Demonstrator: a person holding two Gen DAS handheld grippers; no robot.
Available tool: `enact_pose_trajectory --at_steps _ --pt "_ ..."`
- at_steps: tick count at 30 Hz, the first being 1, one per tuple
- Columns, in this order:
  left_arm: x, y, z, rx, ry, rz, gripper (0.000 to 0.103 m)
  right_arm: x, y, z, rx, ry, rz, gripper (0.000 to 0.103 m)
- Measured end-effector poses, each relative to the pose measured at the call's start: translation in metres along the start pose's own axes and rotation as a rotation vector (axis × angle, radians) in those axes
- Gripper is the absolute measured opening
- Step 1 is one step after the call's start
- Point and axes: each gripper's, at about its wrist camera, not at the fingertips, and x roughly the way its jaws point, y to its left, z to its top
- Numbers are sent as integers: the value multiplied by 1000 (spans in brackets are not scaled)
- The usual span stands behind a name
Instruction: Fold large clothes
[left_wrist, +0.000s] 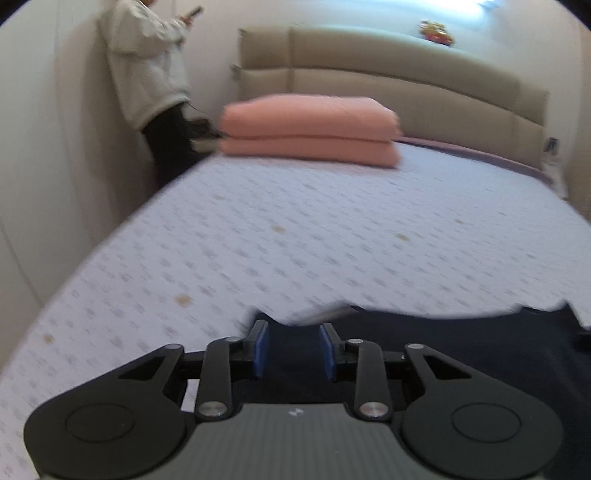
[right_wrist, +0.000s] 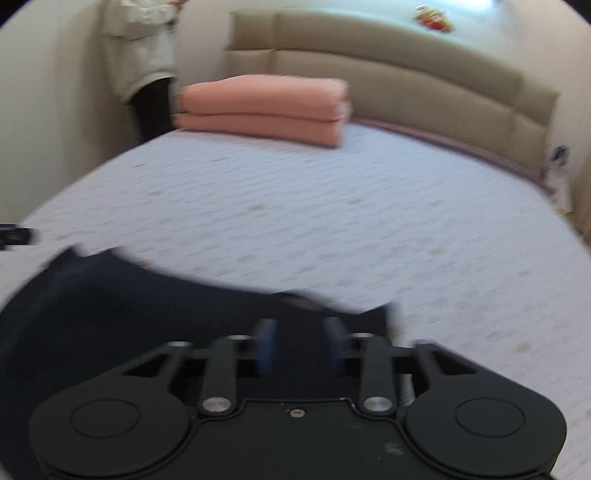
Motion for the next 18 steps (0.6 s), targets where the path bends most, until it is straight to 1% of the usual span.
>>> enact_pose_trajectory --at_steps 1,2,4,5,6,7,8,10,12,14,16,18 --pt "4 -5 -9 10 17 -18 25 4 16 -4 -27 1 15 12" --pt "8 -12 -18 29 35 -8 22 13 28 -5 -55 4 11 12" --pt "29 -12 -36 43 68 48 22 36 45 -14 -69 35 -22 12" --pt "36 -9 -45 36 82 67 22 50 46 -20 -58 66 -41 11" --pt "45 -3 -54 20 98 75 25 65 45 -25 -45 101 -51 11" --pt "53 3 -62 7 105 69 26 72 45 -30 -39 112 -59 10" --pt "53 9 -66 -6 86 50 27 74 47 -33 -57 97 -75 9" --pt "51 15 -65 -18 84 29 27 75 56 -34 -109 87 -105 9" --pt "44 19 -64 -20 90 30 27 78 57 -34 -132 88 -112 9" --pt "25 29 -64 -50 96 36 26 76 53 -30 -107 105 -96 9" --pt "-11 41 -66 -89 87 33 26 65 47 -26 -75 113 -79 10" --pt "-48 56 -75 -120 85 29 30 41 48 -25 -66 85 -50 11"
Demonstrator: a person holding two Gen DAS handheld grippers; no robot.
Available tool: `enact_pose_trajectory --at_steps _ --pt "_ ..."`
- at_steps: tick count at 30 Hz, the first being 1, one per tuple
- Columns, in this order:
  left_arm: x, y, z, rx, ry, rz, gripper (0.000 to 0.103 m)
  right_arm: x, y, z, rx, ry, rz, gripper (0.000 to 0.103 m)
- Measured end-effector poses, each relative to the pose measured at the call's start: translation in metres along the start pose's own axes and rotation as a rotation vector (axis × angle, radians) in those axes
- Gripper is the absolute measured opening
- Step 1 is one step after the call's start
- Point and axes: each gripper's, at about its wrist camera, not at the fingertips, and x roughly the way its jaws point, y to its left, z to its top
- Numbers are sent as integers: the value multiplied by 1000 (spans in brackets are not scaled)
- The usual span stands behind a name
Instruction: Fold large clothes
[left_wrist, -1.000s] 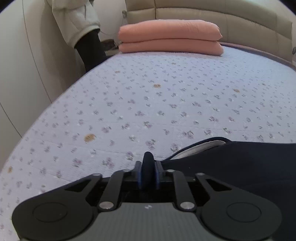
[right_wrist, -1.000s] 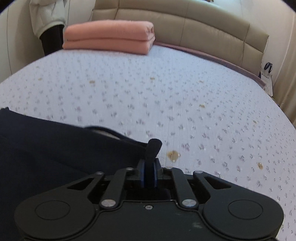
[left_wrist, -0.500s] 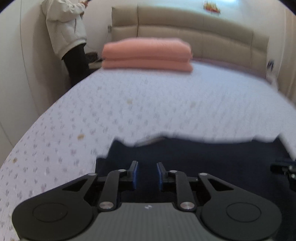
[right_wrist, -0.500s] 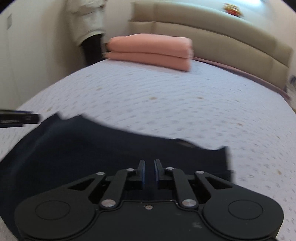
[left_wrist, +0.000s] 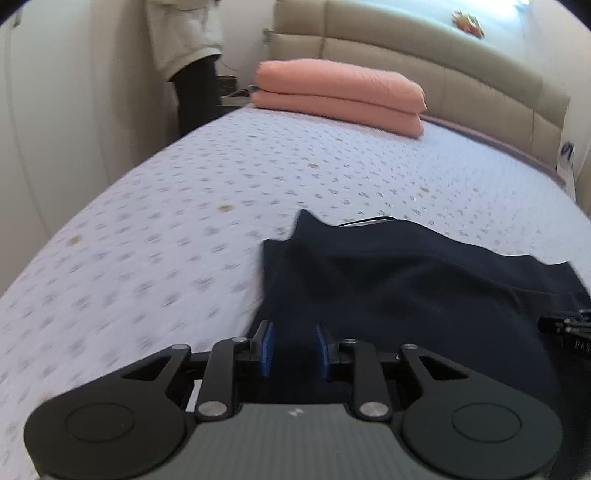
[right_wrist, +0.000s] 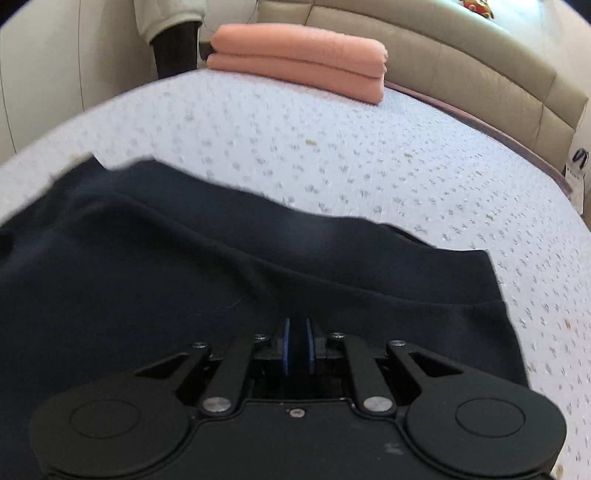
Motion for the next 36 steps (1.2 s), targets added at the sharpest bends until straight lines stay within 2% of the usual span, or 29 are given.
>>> enact_pose_trajectory --at_steps 2,5,7,9,11,13,16,19,21,23,29,36 --pt "-29 13 -13 -27 27 -12 33 -30 6 -7 -4 -20 17 11" --pt "-57 27 -35 -41 121 -125 34 -63 20 -21 24 -1 71 11" --pt "-69 35 -50 -75 162 -156 39 -71 34 -28 14 -1 93 11" --pt "-73 43 -62 -123 189 -171 46 -71 49 -30 -14 -22 75 11" --pt "-72 51 -73 -188 205 -179 50 -63 53 -28 24 -43 52 11" --pt "-69 58 -84 -263 203 -200 54 -50 55 -26 52 -47 19 11" --pt "-58 71 -96 -376 200 -226 64 -17 61 -35 56 24 6 11" --pt "-43 87 -108 -533 195 -291 70 -13 72 -39 -34 1 -37 11" --pt "-33 96 -117 -646 180 -358 71 -16 71 -38 -38 6 -43 12" --pt "-26 102 -122 -715 157 -394 72 -14 69 -36 -24 10 -38 12" --pt "-11 97 -114 -728 98 -406 74 -12 72 -35 -2 7 -47 12" --pt "2 91 -112 -818 28 -426 77 -12 72 -39 1 -9 -27 11"
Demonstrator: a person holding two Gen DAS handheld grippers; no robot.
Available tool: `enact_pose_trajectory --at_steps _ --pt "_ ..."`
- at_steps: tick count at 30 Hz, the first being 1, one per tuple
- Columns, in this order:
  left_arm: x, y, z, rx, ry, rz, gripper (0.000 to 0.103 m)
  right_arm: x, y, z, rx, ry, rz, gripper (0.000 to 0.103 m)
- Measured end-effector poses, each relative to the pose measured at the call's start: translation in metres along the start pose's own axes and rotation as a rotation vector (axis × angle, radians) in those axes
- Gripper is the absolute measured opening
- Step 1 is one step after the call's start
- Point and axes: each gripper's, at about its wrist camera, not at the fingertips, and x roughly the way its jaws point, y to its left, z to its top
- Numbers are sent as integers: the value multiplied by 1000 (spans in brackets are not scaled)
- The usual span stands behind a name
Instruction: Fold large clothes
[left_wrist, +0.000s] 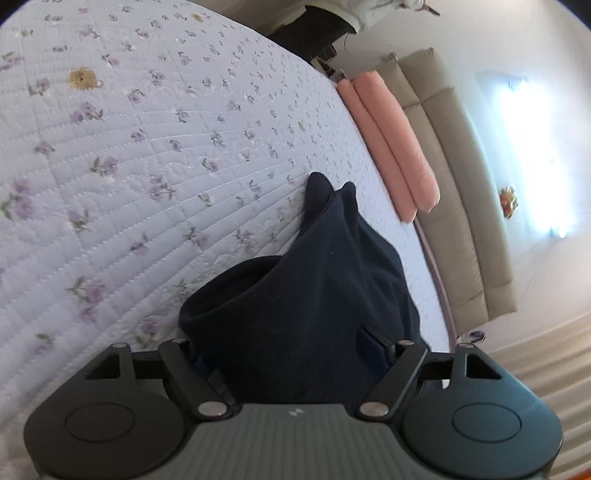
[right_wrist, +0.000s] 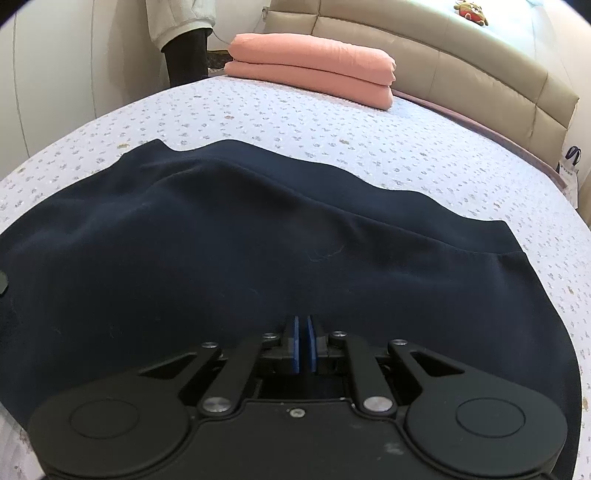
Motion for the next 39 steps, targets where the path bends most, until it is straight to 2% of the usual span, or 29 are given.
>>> enact_pose_trajectory --at_steps 4,7,8,12,15,19,21,23,25,28,32,35,37,39 --pt "5 0 -4 -61 -38 -26 77 -9 -5 5 -17 -6 26 11" --pt "13 -6 -8 -71 -63 -13 75 -19 -9 8 -17 -38 44 12" --pt "17 -9 -9 -67 -64 -5 68 -20 -8 7 -32 -47 50 12" --pt "31 -23 -12 -37 -52 23 20 -8 -1 0 -82 -28 68 11" --pt "24 -53 -13 69 -81 1 11 -2 -4 -1 -59 -25 81 10" --pt "7 -129 -19 355 -82 -132 11 3 -17 0 12 -14 136 10" --pt "10 -159 -24 438 -42 -212 11 5 -37 3 108 5 215 9" --pt "16 -185 -35 516 -7 -255 11 7 -64 5 221 29 314 9" --pt "21 -202 -45 547 27 -298 11 3 -88 5 285 37 355 11" --pt "31 -226 -65 585 80 -353 11 -20 -128 3 318 -5 331 13" --pt "56 -262 -105 685 183 -418 11 -54 -193 -4 371 -62 228 13" --pt "79 -280 -142 745 290 -455 11 -69 -242 -10 417 -93 147 16" --pt "94 -283 -171 797 369 -444 11 -70 -271 -11 460 -100 117 17" --pt "109 -280 -202 881 434 -380 11 -67 -295 -13 493 -106 102 21"
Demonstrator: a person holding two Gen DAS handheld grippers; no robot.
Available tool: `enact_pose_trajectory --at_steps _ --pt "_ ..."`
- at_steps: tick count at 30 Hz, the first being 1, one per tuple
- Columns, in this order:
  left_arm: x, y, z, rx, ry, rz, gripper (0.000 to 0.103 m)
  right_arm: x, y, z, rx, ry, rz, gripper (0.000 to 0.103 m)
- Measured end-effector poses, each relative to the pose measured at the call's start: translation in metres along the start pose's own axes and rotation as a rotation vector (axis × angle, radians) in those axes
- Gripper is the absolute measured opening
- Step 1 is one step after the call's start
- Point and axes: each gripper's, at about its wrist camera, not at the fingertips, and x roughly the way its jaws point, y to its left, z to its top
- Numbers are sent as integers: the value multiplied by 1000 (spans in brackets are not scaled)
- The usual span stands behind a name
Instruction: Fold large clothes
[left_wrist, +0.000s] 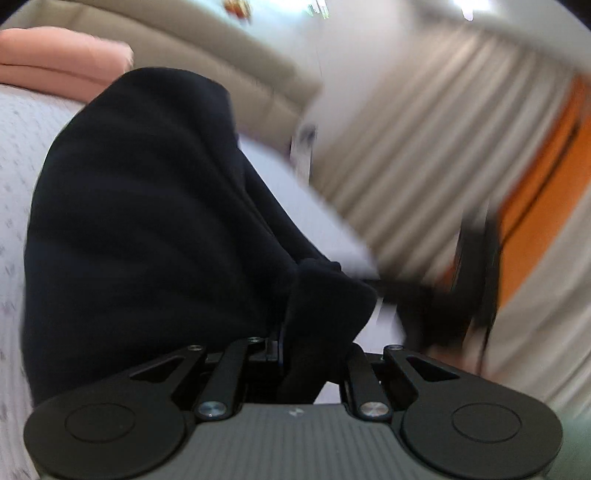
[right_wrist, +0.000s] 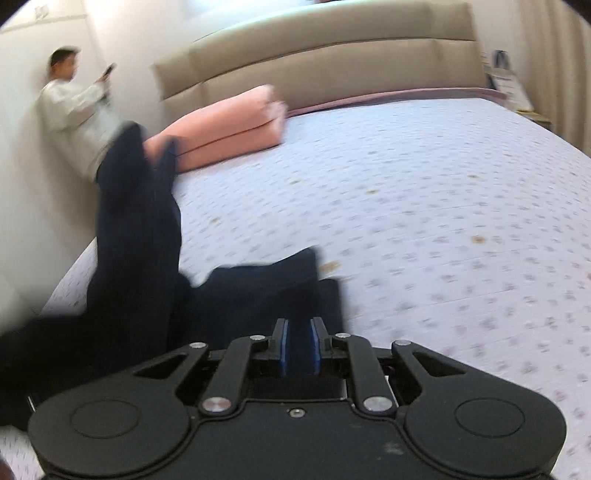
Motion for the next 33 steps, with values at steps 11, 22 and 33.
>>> enact_pose_trajectory --at_steps 11,22,33 --pt "60 -38 -46 142 142 235 9 45 -21 28 16 56 172 82" --pt "44 -45 -47 134 120 252 9 116 -22 42 122 247 348 18" --pt "88 -41 -46 136 182 191 13 105 -6 46 -140 127 126 11"
